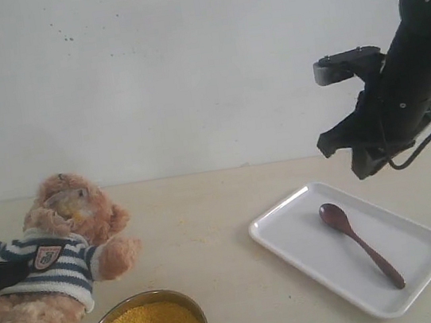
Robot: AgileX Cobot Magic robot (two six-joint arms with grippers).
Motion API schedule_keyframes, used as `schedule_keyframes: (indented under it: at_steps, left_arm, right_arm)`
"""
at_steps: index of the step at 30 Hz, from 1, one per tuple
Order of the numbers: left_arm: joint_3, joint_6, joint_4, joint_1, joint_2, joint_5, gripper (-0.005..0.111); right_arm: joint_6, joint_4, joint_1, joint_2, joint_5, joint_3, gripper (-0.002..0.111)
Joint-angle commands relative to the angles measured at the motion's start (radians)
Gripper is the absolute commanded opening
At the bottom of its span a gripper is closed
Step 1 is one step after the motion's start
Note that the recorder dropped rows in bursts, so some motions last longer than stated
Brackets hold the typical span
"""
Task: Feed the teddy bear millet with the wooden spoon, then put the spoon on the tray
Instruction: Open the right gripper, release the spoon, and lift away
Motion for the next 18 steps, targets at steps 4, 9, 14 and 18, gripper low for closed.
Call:
schedule_keyframes:
  at_steps: [4, 9, 14, 18]
  left_arm:
    - [0.0, 0.014, -0.022, -0.002, 0.0, 0.026, 0.004]
    - [0.0, 0.014, -0.022, -0.002, 0.0, 0.04, 0.004]
    - [0.0, 0.014, -0.039, -0.002, 0.0, 0.04, 0.004]
    - [0.0, 0.014, -0.041, -0.002, 0.0, 0.049, 0.004]
  right_arm:
    - [0.029, -0.098, -0.009, -0.025, 0.119, 0.024, 0.001]
    - [0.061, -0.105, -0.009, -0.098, 0.017, 0.121, 0.001]
    - [0.095, -0.138, -0.009, -0.264, -0.197, 0.273, 0.001]
    - [0.102, -0.183, -0.009, -0.449, -0.358, 0.394, 0.001]
